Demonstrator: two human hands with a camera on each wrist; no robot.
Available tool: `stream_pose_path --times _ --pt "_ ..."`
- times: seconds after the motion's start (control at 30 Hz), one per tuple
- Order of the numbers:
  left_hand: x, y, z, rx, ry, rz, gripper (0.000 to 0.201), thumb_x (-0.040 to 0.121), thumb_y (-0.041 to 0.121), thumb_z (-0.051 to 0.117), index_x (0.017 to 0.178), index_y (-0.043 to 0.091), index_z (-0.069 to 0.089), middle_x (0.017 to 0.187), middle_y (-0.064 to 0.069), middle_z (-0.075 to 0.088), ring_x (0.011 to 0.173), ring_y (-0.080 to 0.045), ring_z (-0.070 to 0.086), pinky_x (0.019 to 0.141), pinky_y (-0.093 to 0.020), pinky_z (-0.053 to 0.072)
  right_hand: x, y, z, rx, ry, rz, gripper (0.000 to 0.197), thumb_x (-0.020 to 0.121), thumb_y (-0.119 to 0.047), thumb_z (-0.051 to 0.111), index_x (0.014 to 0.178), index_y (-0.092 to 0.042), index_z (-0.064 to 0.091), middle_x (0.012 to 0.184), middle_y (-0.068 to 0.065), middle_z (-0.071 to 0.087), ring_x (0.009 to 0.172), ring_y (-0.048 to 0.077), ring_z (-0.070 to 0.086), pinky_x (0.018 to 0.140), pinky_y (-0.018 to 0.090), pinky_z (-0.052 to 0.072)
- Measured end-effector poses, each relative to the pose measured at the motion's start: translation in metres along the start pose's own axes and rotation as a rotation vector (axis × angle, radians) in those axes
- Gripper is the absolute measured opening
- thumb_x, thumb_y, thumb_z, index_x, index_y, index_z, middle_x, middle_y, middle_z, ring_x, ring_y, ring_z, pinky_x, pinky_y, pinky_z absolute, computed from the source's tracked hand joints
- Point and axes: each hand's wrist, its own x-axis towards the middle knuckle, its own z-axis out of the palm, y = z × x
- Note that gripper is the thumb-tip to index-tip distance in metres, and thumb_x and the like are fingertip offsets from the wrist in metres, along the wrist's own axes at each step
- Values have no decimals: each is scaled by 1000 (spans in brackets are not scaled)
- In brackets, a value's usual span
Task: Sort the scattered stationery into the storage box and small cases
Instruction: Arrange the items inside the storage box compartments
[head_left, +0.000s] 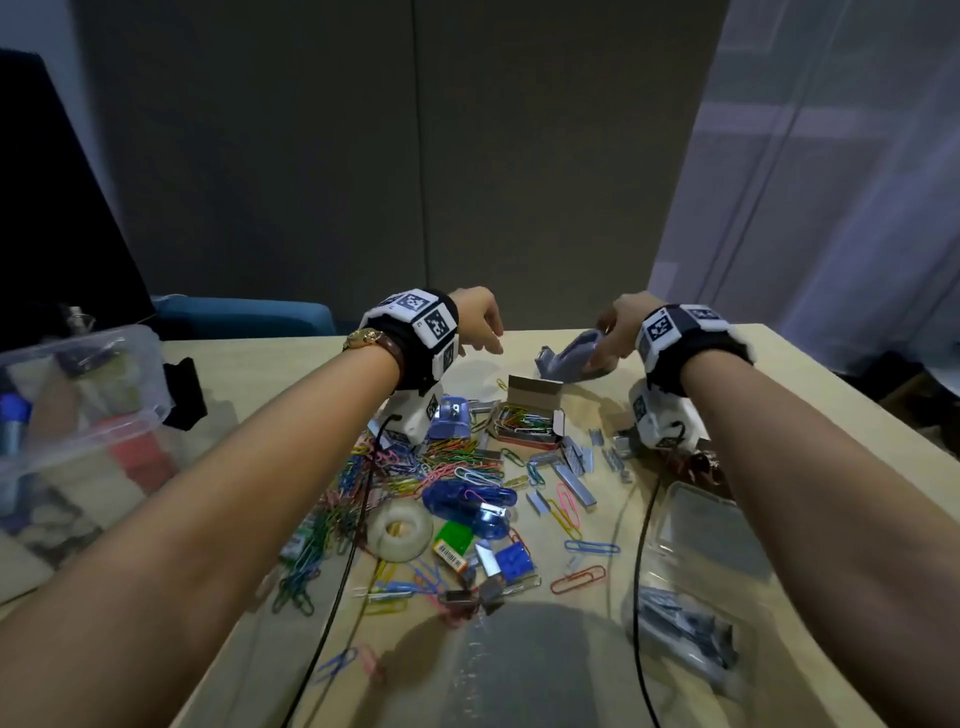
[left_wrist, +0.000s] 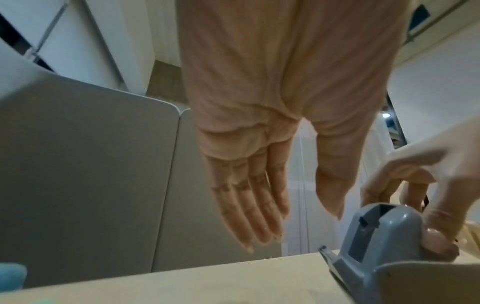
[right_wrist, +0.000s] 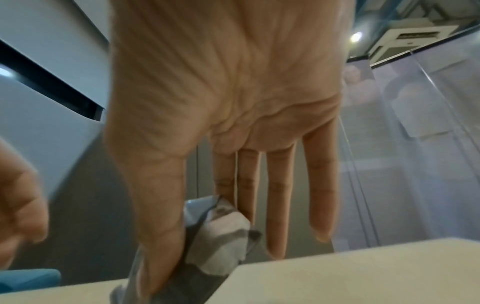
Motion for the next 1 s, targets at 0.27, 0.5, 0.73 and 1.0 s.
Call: stream_pose_path --times 0.27,0.5,0.73,1.0 --pt "-53 -13 2 -283 86 -49 58 81 17 77 128 -7 53 116 -20 64 102 -26 64 86 -39 57 -42 -34 -45 281 210 -54 55 70 -52 80 90 -3 67 89 12 70 80 27 68 71 39 59" --pt "-107 -9 -5 -321 617 -59 86 73 38 83 138 9 35 119 -11 59 109 -25 58 94 -41 50 -58 -107 -67 1025 88 -69 36 76 -42 75 85 -10 58 80 9 64 70 20 66 57 24 57" --pt "-186 -41 2 -98 976 -121 70 81 28 75 131 5 32 128 -15 49 120 -32 42 95 -44 42 -75 -207 -63 1049 -5 -309 53 71 -49 76 100 -5 66 76 6 67 56 14 67 50 19 52" --pt "-260 -100 -13 -88 1343 -283 25 84 12 60 94 14 37 93 -4 47 93 -27 45 73 -34 35 -99 -288 -25 940 25 -558 59 68 -57 77 92 -4 69 88 10 72 66 16 72 53 23 57"
